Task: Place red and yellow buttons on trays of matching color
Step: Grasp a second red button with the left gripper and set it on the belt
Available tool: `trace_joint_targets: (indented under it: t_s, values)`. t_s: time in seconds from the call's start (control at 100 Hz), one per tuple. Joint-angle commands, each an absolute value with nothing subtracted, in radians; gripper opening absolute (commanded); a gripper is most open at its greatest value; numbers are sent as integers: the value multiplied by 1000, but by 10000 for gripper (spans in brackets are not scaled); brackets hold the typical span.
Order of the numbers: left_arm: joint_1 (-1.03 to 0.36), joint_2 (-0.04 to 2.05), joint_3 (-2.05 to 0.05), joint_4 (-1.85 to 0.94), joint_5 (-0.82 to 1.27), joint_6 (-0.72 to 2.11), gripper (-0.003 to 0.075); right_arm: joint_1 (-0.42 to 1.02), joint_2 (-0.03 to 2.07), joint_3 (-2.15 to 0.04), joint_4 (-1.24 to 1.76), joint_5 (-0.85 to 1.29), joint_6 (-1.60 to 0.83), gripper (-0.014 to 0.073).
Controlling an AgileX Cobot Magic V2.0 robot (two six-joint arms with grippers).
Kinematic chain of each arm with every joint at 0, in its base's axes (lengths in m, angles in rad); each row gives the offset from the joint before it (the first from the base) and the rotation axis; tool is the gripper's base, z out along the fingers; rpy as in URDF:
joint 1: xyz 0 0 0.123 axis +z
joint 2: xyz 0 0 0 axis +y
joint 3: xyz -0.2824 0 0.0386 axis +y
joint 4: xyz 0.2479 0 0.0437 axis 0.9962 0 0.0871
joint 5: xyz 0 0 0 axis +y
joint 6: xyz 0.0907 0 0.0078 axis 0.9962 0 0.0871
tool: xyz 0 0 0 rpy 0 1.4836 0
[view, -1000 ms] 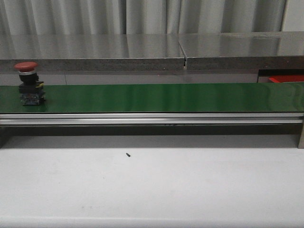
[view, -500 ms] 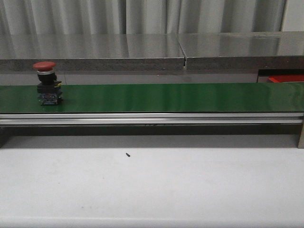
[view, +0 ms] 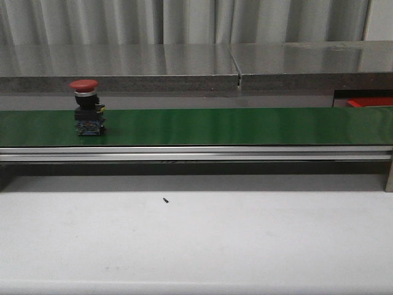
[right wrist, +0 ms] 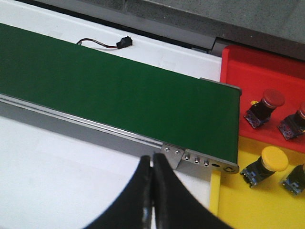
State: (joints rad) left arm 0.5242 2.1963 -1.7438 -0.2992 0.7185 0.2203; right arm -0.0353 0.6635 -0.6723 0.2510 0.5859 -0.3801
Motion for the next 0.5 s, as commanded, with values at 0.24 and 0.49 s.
trace_joint_targets:
  t_s: [0.24,0.49]
  values:
    - [524,2080,-1777,-330,712,219,-19,-36,658,-700,254,523,-385,-67]
    - [515,1912,-1777,-399,773,219,-19,-36,658,-700,254,523,-385,-67]
